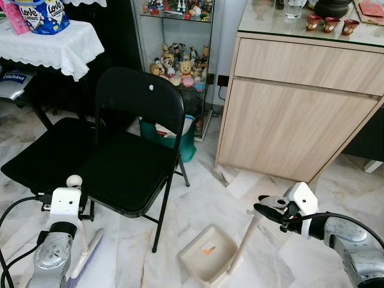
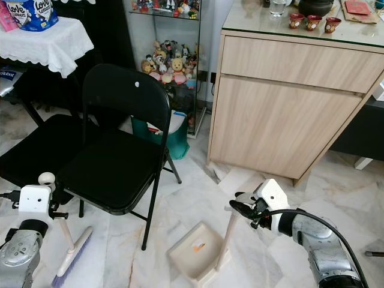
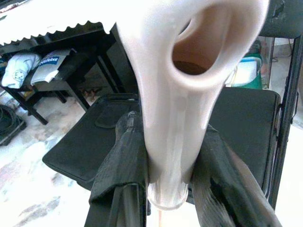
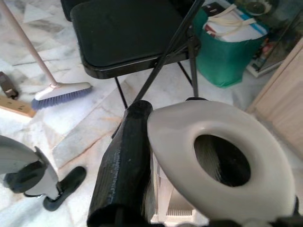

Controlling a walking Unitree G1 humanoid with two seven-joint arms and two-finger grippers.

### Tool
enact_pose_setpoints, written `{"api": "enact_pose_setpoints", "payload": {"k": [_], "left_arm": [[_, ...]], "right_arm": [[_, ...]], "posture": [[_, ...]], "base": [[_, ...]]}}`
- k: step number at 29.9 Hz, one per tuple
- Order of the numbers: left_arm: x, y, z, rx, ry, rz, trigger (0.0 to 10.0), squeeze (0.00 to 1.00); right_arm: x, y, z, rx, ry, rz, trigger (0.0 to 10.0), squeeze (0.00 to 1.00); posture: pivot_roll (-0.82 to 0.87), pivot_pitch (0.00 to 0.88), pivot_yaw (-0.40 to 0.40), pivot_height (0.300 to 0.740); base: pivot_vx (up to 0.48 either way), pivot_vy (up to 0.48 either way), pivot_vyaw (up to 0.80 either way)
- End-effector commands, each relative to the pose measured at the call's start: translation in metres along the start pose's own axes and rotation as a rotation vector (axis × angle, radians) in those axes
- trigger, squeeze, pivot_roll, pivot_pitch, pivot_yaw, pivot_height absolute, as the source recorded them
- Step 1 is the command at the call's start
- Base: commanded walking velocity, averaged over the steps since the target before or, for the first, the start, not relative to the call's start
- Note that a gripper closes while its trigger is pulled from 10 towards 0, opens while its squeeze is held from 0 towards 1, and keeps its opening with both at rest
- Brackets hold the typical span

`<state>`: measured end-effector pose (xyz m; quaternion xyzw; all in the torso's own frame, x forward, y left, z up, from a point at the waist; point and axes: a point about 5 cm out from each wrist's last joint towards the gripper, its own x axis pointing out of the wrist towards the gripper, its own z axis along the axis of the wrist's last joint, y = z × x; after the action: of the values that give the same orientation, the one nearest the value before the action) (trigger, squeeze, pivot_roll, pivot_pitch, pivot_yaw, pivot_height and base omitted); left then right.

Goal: Sweep floor

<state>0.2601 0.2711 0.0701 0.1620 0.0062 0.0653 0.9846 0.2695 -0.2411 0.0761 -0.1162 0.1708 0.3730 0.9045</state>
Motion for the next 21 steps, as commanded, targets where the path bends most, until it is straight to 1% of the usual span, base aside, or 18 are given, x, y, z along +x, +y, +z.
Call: {"api": "enact_pose_setpoints", "payload": {"k": [1,10,11,12,13,21], "left_arm": [[0.0014,0.0062,0.0036,0.018,-0.026,0.015,10.0,0.00],[0.0010,0.0059,0.0033,0.017,-0.024,0.017,10.0,0.00],[0.0010,0.0059,0.0032,0.017,-0.023,0.016,10.0,0.00],[0.0009,0.0058,0.0031,0.017,-0.023,0.016,10.0,0.00],[0.0009,0.0058,0.0031,0.017,-0.023,0.016,10.0,0.00],[0.0012,0.0056,0.0030,0.017,-0.022,0.010,10.0,0.00]], "right_arm": [[-0.0040,-0.0044,0.0031,-0.014,-0.009,-0.014,10.0,0.00],[-0.0017,0.0000,-0.0004,-0.003,0.003,0.014,10.0,0.00],[-0.0014,0.0004,-0.0007,-0.005,0.004,0.015,10.0,0.46],[-0.0013,0.0003,-0.0008,-0.003,0.004,0.013,10.0,0.65],[-0.0013,0.0002,-0.0009,-0.002,0.004,0.011,10.0,1.00],[-0.0007,0.0010,-0.0019,0.003,0.005,0.002,10.0,1.00]], "posture": [[0.00,0.092,0.016,0.740],[0.00,0.097,0.014,0.740],[0.00,0.097,0.014,0.740],[0.00,0.097,0.014,0.740],[0.00,0.097,0.014,0.740],[-0.01,0.101,0.019,0.740]], "base": [[0.000,0.000,0.00],[0.000,0.000,0.00],[0.000,0.000,0.00],[0.000,0.000,0.00],[0.000,0.000,0.00],[0.000,0.000,0.00]]}}
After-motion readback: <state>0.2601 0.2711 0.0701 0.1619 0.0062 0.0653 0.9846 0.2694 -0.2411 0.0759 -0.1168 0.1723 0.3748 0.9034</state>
